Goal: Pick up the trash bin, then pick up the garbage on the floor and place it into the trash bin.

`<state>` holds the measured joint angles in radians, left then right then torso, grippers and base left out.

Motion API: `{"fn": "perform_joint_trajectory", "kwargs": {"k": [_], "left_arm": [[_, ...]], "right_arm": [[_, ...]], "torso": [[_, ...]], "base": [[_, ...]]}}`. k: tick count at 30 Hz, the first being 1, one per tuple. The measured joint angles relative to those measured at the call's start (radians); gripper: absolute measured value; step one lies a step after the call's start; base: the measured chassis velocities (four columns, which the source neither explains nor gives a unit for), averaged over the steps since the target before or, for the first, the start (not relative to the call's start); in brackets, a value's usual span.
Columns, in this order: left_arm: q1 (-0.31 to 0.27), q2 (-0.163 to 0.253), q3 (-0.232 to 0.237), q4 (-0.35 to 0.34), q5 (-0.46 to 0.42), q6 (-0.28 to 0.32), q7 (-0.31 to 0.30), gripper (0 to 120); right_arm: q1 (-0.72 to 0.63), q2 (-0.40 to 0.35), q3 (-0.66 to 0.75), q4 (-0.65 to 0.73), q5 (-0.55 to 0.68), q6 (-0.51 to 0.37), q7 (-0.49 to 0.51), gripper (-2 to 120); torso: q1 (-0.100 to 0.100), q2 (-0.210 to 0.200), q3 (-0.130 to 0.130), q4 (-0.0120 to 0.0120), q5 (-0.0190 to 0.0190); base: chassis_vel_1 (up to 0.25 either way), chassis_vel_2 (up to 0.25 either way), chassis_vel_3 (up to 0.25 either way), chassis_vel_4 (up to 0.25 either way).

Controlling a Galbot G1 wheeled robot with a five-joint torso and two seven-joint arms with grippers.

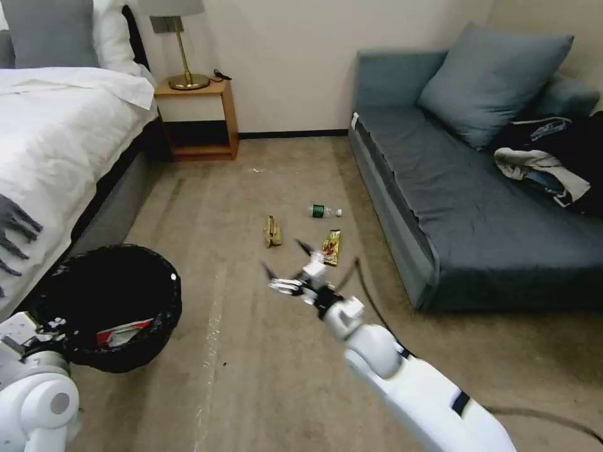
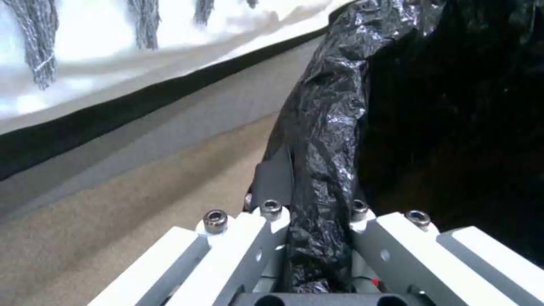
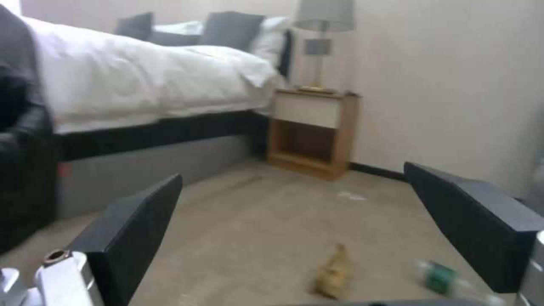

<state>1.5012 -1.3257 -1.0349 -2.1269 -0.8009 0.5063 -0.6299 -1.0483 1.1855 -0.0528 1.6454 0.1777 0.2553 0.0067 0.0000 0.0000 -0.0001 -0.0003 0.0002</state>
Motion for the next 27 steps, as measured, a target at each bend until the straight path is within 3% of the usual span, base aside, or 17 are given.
{"fn": "perform_joint_trajectory", "kwargs": {"k": [11, 27], "left_arm": [[0.020, -0.005, 0.008, -0.012, 0.003, -0.017, 0.003, 4], [0.024, -0.011, 0.007, -0.009, 0.010, -0.024, 0.005, 4]], "right_arm": [[-0.153, 0.048, 0.099, 0.025, -0.022, 0.029, 0.010, 100], [-0.182, 0.053, 0.098, 0.032, -0.026, 0.055, -0.031, 100]], "torso": [[0.000, 0.000, 0.000, 0.0004, -0.0001], [0.000, 0.000, 0.000, 0.0003, -0.0002]], "base": [[0.000, 0.000, 0.000, 0.000], [-0.020, 0.022, 0.026, -0.019]]}}
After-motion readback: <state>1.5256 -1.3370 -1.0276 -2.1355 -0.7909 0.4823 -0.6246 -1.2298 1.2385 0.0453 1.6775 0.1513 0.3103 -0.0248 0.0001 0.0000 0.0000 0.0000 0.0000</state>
